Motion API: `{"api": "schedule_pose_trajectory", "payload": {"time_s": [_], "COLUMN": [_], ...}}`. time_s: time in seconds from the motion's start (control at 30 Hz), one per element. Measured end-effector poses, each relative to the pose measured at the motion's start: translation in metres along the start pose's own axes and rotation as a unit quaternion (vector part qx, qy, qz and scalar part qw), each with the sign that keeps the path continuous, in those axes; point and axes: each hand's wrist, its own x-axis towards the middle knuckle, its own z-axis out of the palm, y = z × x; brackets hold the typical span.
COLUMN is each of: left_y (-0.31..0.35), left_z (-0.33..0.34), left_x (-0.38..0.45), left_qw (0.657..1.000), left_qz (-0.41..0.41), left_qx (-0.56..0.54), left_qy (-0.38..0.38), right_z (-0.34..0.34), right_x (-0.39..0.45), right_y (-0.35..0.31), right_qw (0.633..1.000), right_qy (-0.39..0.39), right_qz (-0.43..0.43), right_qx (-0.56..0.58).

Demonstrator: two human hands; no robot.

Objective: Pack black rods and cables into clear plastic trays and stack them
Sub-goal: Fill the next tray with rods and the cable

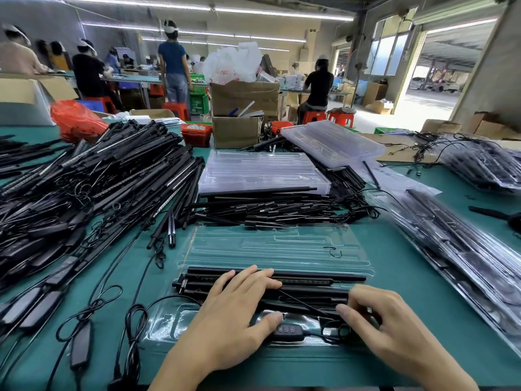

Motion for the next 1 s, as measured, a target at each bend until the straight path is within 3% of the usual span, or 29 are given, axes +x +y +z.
{"api": "schedule_pose_trajectory", "payload": {"time_s": [0.37, 0.53, 1.0], "left_y": [-0.0021, -0.0023, 0.0006], "left_z": [0.0008, 0.0002, 0.0004], "left_x": [0.0017, 0.0027, 0.0025], "left_qw": [1.0, 1.0, 1.0], "left_qz": [-0.002, -0.002, -0.008], "left_qx": [-0.006, -0.006, 0.001], "left_qy": [-0.001, 0.0, -0.002], "right_z": [0.002, 0.0036, 0.0072], "right_x": [0.0, 0.0006, -0.0055], "right_y": [0.0031, 0.0071, 0.0107], "right_qw": [0.997, 0.999, 0.999], "right_qy": [-0.01, 0.008, -0.004], "right_qz": [0.07, 0.047, 0.048], "right_qx": [0.039, -0.022, -0.013]}}
